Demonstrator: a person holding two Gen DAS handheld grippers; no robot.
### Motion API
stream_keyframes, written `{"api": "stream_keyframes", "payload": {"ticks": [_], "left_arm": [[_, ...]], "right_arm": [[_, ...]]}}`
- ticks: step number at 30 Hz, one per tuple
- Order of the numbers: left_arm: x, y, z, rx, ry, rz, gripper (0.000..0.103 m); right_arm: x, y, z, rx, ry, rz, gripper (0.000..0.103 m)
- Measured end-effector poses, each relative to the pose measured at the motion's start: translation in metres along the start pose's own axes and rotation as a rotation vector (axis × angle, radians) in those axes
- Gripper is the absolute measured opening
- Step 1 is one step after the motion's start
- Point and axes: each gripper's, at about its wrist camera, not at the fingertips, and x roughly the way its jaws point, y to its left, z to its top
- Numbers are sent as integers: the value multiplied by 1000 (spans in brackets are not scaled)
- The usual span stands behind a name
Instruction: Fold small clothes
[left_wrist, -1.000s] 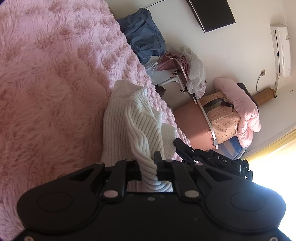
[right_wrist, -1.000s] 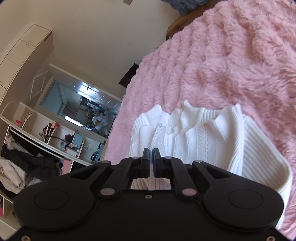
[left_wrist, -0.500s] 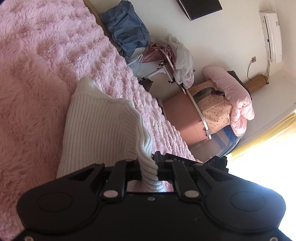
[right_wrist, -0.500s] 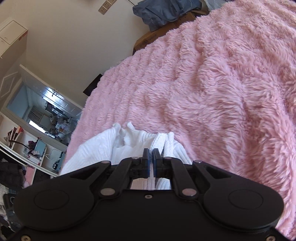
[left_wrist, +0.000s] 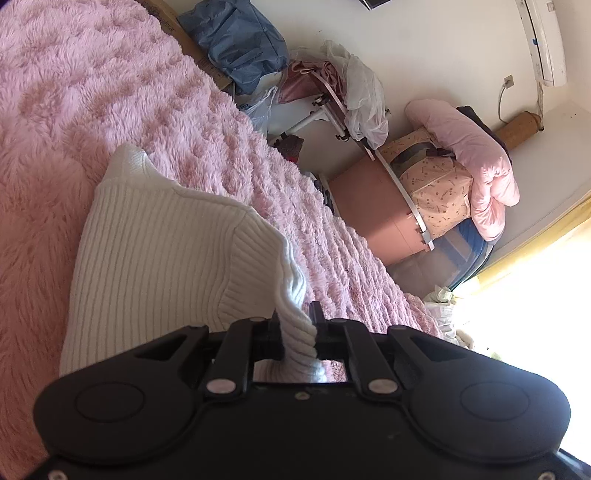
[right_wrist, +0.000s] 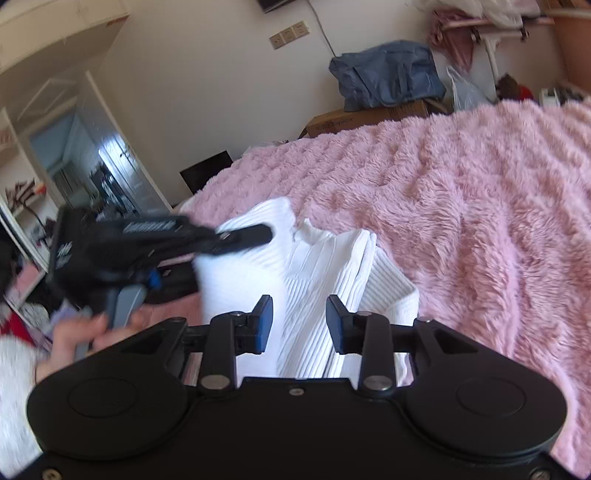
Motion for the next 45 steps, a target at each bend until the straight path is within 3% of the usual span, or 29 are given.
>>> {"api": "stream_keyframes", "payload": {"ticks": [3,7,12,15,16,17,25,27,31,34,39,45], "left_arm": [[7,-7,2,21,8,32,8],[14,-16,7,56,33,69,8],[27,-22,9,84,66,105,8],[38,-25,10,101,90,129,8],[42,-25,10,105,99,139,8],[45,-25,10,105,106,143,8],[73,-50,1,164,165,130,8],[87,-53,-4,178,197,166,8],[118,-48,-12,171,265,262,20],[127,-54,-10,176,272,277,30],[113,-88,8,244,240,230,35],[52,-101,13,282,190,174,36]], "right_arm": [[-19,28,-26,-77,-16,-71,34],[-15,38,-48,-68,-18,-60,34],[10,33,-57,-43,46,-62,34],[21,36,-61,-56,87,-77,30],[24,36,-63,-60,99,-81,24],[26,35,-63,-44,114,-81,8],[-3,20,-62,137,127,-75,8],[-2,19,-67,143,147,-97,8],[11,8,-78,198,196,-98,8],[12,0,-81,238,195,-61,8],[7,-10,-80,312,178,0,9],[-7,-8,-69,297,175,-37,13]]}}
